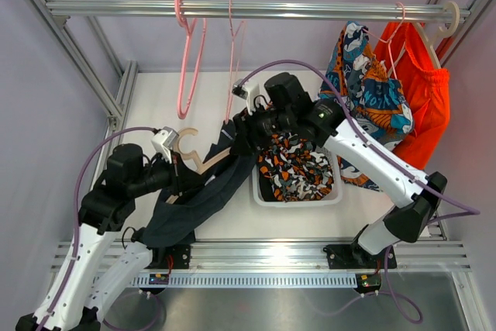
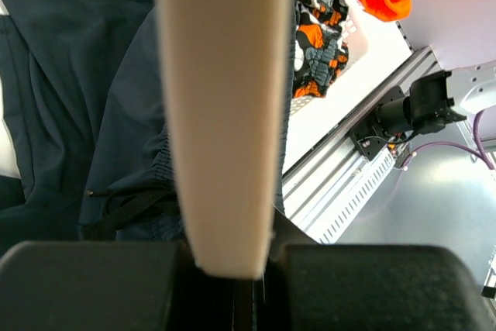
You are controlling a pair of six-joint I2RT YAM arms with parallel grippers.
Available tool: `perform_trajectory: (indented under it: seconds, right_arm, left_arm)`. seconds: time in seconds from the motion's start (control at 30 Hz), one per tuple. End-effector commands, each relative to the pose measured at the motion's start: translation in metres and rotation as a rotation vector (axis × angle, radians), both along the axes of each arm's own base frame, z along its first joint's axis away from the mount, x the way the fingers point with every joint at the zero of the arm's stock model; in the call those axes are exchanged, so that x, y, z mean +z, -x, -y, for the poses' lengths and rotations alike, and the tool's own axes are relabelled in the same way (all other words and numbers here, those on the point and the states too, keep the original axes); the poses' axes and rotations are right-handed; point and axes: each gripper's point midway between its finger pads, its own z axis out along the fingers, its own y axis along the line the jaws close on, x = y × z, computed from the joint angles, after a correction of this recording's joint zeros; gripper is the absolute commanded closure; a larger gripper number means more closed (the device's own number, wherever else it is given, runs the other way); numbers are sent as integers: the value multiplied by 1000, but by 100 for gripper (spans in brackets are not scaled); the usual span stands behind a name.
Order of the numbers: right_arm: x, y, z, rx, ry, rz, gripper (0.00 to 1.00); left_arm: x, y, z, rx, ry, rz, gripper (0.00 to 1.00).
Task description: Remove the shorts from the hanger
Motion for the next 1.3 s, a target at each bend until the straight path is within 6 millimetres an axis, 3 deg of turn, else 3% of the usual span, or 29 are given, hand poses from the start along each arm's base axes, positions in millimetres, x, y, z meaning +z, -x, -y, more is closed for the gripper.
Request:
perform_trajectory:
  seconds: [0.0, 0.27, 0.33, 0.5, 0.53, 0.57, 0.77, 0.83, 0.9, 1.03, 1.1, 1.17, 1.27]
  right_arm:
    - [-8, -28, -4, -200, 77, 66, 39]
    - [-30, -61, 6, -361, 203, 169, 43]
    - [-36, -64, 5, -361, 221, 167, 48]
    - [-40, -68, 1, -353, 229, 182, 77]
    - [-39, -69, 2, -349, 229, 192, 91]
    - [-38, -68, 1, -344, 227, 197, 99]
    - [-23, -93, 22, -424, 228, 278, 100]
    - [-21, -114, 39, -474, 234, 286, 100]
    - [-26, -137, 62, -524, 256, 286, 100]
    - [-39, -158, 86, -508, 264, 250, 100]
    - [-44, -156, 89, -460, 265, 251, 100]
    - [-50, -141, 79, -359, 224, 214, 100]
    - [-52, -102, 56, -143, 116, 122, 100]
  left_arm:
    - [50, -8, 12, -48, 82, 161, 100]
    - [58, -8, 14, -61, 102, 179, 100]
    - [59, -7, 15, -69, 108, 178, 100]
    - [64, -4, 15, -81, 112, 194, 100]
    - [65, -4, 15, -82, 111, 198, 100]
    - [66, -3, 15, -83, 110, 199, 100]
    - [63, 11, 5, -99, 38, 211, 100]
    - [66, 17, -1, -104, 11, 233, 100]
    - [69, 21, -4, -108, -8, 260, 100]
    - [82, 30, -9, -114, -10, 315, 100]
    - [87, 30, -10, -107, -8, 339, 100]
    - [94, 29, -10, -100, 1, 364, 100]
    - [106, 23, -7, -86, 43, 410, 100]
